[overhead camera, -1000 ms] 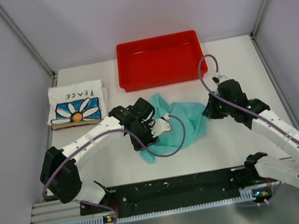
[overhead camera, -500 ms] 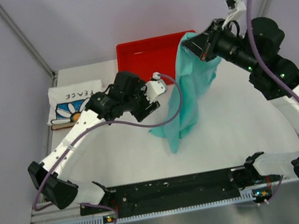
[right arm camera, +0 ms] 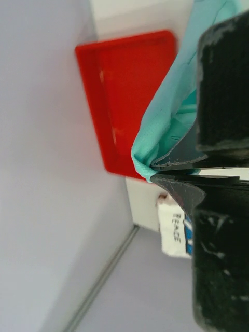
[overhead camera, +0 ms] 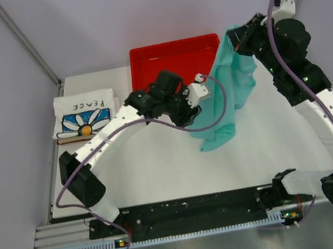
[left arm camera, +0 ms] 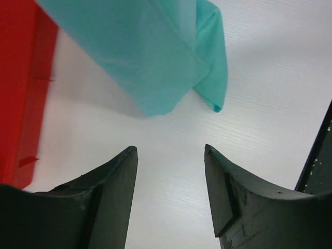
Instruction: Fold and stack the t-shirts
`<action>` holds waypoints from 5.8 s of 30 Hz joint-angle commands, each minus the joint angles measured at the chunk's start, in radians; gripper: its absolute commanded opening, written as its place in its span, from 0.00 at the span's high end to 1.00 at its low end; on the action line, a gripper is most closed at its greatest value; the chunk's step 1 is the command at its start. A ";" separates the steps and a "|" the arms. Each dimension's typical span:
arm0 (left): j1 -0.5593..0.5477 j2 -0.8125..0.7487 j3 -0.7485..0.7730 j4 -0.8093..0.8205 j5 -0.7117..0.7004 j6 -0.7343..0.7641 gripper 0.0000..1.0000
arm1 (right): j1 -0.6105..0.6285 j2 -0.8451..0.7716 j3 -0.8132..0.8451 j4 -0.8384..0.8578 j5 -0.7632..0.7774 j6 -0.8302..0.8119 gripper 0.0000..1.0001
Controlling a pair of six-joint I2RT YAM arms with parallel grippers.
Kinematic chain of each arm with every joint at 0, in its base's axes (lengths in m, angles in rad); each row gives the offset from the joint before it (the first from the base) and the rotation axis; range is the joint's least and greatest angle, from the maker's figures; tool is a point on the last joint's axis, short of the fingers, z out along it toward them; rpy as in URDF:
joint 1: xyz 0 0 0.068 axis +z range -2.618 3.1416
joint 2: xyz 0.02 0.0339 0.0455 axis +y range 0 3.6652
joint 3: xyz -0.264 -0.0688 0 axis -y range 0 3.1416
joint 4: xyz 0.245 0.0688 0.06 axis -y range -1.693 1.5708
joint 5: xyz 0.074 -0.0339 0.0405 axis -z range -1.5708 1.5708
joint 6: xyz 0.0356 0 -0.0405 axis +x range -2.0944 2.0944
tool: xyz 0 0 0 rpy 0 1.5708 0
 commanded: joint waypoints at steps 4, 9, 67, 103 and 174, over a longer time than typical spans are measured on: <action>-0.122 0.193 0.053 0.049 0.040 -0.091 0.42 | -0.160 -0.108 -0.293 0.011 0.149 0.018 1.00; -0.175 0.330 0.114 0.087 -0.031 -0.125 0.41 | -0.225 -0.137 -0.440 0.011 0.113 0.005 1.00; 0.009 -0.016 0.074 -0.108 -0.504 0.028 1.00 | -0.326 -0.247 -0.244 -0.105 -0.248 -0.271 1.00; 0.082 -0.695 0.556 -0.729 -0.594 0.194 1.00 | -0.293 -0.494 0.256 -0.398 -0.746 -0.049 1.00; 0.359 -0.046 -0.518 -0.045 -0.396 0.702 1.00 | -0.285 0.020 -0.850 -0.211 -0.459 -0.116 1.00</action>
